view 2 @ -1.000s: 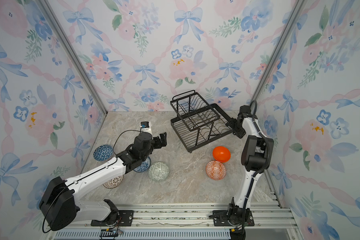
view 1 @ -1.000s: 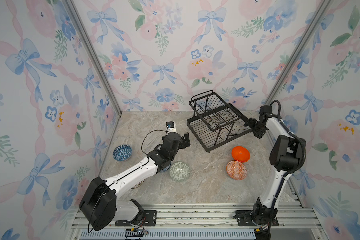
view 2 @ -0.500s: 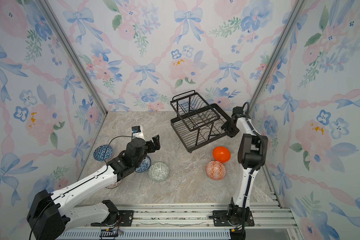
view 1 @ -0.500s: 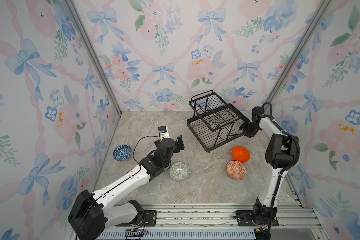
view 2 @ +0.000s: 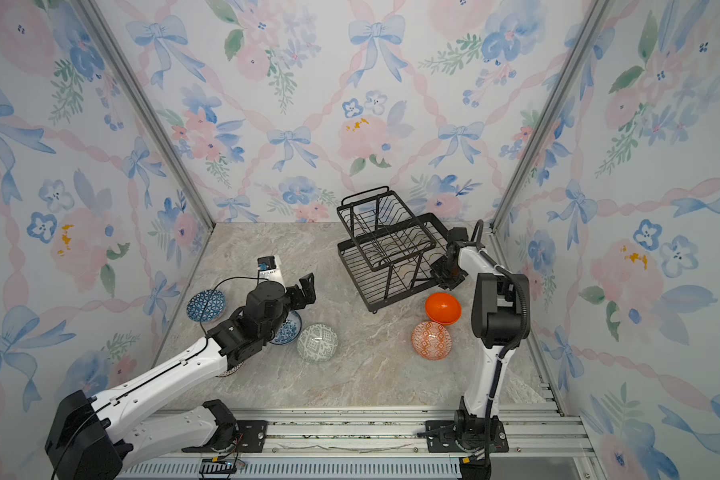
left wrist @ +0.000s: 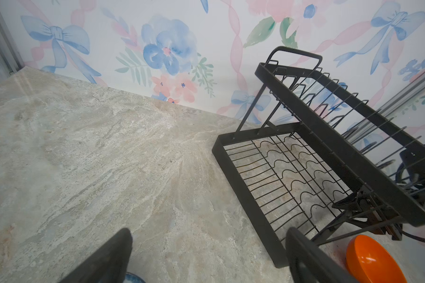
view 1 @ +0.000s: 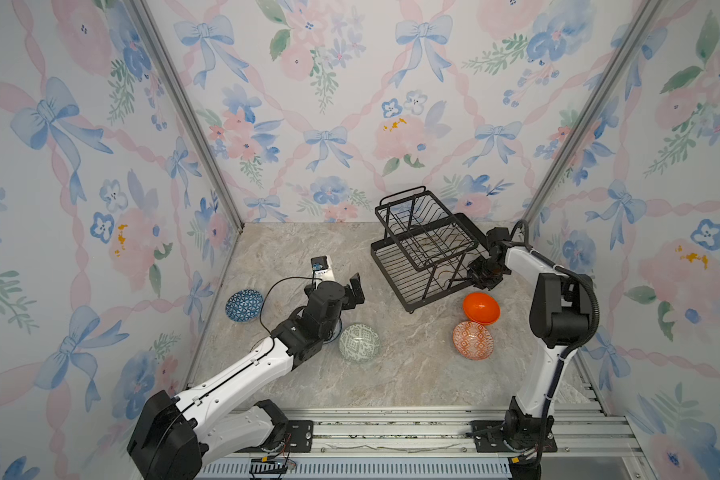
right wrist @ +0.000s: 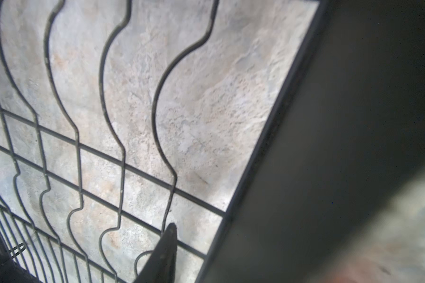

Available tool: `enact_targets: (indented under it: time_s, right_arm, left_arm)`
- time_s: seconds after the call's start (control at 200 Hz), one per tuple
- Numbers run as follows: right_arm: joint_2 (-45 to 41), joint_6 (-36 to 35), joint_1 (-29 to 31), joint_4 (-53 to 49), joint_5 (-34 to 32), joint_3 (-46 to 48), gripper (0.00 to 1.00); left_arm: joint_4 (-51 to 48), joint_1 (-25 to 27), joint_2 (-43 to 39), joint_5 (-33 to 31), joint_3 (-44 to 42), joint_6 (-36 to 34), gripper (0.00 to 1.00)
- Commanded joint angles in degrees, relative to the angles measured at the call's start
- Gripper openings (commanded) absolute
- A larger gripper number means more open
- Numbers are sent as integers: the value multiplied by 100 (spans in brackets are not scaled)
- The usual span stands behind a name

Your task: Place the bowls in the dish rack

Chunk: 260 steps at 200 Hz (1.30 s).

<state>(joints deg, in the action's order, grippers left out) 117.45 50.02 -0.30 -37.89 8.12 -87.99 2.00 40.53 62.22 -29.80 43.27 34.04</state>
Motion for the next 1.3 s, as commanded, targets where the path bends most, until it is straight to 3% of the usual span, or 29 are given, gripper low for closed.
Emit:
enact_targets:
  time_s: [0.0,0.13,0.395,0.595,0.705,0.9,1.1,1.295]
  right_arm:
    - [-224,56,310,-36,391,-72,36]
    - [-239,-274,268,-414,462,-412,41]
    - [-512,-1394,-257,-1411,182,-1268,64]
    - [12,-2967,-545,-1876,-559,-2601,80]
    - [273,-3710,-700,-1202,-258,-2750,81]
    - [579,-4343,-735,-632,-348,-2922,77]
    - [995,-4517,-859,-655,-40,-3043,73]
    - [1367,-4636,-824,-706,-359,-3180,68]
  left_arm:
    - [-37,7,-113,-81,-64,-236,98]
    - [-33,-43,-17,-36,-64,-324,98]
    - [-24,-63,545,233,349,-367,98]
    - [-23,-63,926,468,631,-324,98]
    - [-20,-54,1127,565,815,-341,98]
    - [-41,-20,1367,911,1226,-600,98]
    - [-65,-19,1628,990,1362,-524,98]
    - [-226,-19,1923,989,1760,-593,98]
